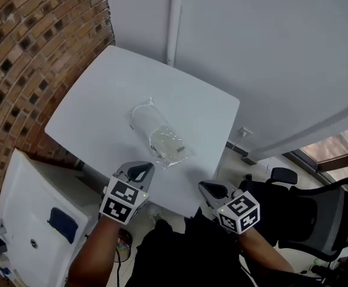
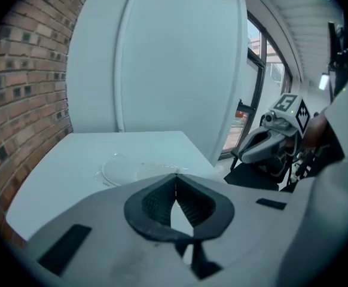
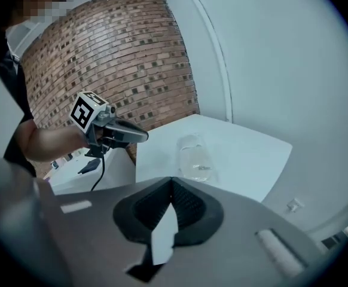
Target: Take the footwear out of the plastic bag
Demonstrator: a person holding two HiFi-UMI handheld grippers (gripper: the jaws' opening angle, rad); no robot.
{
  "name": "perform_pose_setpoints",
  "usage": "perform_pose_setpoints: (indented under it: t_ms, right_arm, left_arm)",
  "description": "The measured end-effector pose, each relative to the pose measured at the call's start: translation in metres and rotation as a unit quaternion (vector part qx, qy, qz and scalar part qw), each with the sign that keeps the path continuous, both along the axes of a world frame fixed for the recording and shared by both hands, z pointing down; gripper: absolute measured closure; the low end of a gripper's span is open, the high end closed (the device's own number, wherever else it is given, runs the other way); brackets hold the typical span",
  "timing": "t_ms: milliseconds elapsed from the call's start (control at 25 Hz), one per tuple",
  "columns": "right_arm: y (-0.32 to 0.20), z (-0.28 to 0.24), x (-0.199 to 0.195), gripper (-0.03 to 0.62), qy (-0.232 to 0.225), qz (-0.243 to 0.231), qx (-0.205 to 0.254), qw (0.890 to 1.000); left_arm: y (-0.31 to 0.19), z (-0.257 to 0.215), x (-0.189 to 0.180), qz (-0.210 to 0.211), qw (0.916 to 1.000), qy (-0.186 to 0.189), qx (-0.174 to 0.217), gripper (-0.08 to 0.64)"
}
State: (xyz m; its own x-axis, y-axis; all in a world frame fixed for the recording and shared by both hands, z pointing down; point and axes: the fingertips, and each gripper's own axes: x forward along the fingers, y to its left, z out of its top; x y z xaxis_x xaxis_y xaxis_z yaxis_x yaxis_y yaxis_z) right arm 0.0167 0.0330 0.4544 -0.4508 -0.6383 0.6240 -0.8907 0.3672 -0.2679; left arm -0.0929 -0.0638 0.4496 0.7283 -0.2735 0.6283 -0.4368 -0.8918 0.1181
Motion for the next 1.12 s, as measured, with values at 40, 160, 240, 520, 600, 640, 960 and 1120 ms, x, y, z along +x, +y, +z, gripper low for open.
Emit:
perform_pose_setpoints:
  t_ms: [40, 160, 240, 520, 600, 640, 960, 1120]
  right_arm:
    - [-0.006, 0.004, 0.007, 0.589, 0.006, 0.003, 0.000, 1.000]
    - [-0.026, 0.019, 0.019, 0.589, 0.016, 0.001, -0.004, 1.000]
    - [-0.041, 0.035, 0.024, 0.589, 0.023, -0.009, -0.013, 1.000]
    - [-0.100, 0.095, 0.056, 0.570, 0.073, -0.034, -0.040, 0.996]
    - [-0.110, 0.108, 0.059, 0.540, 0.088, -0.048, -0.049, 0.994]
    - [-0.113, 0.113, 0.059, 0.528, 0.092, -0.056, -0.055, 0.993]
    - [-0.121, 0.133, 0.048, 0.508, 0.097, -0.102, -0.087, 0.986]
    - [-0.123, 0.130, 0.047, 0.577, 0.106, -0.102, -0.071, 0.987]
  left_arm:
    - [-0.006, 0.004, 0.007, 0.013, 0.9999, -0.008, 0.006, 0.552]
    - [-0.023, 0.017, 0.024, 0.033, 0.9992, -0.018, 0.011, 0.552]
    - [-0.038, 0.028, 0.032, 0.024, 0.9996, -0.016, -0.003, 0.554]
    - [-0.078, 0.069, 0.063, -0.016, 0.9946, 0.015, -0.102, 0.554]
    - [-0.078, 0.084, 0.072, 0.021, 0.9947, -0.024, -0.098, 0.554]
    - [-0.077, 0.091, 0.077, 0.046, 0.9935, -0.047, -0.093, 0.554]
    - [-0.071, 0.140, 0.092, 0.156, 0.9676, -0.177, -0.088, 0.554]
    - [-0.077, 0.142, 0.096, 0.122, 0.9758, -0.126, -0.130, 0.554]
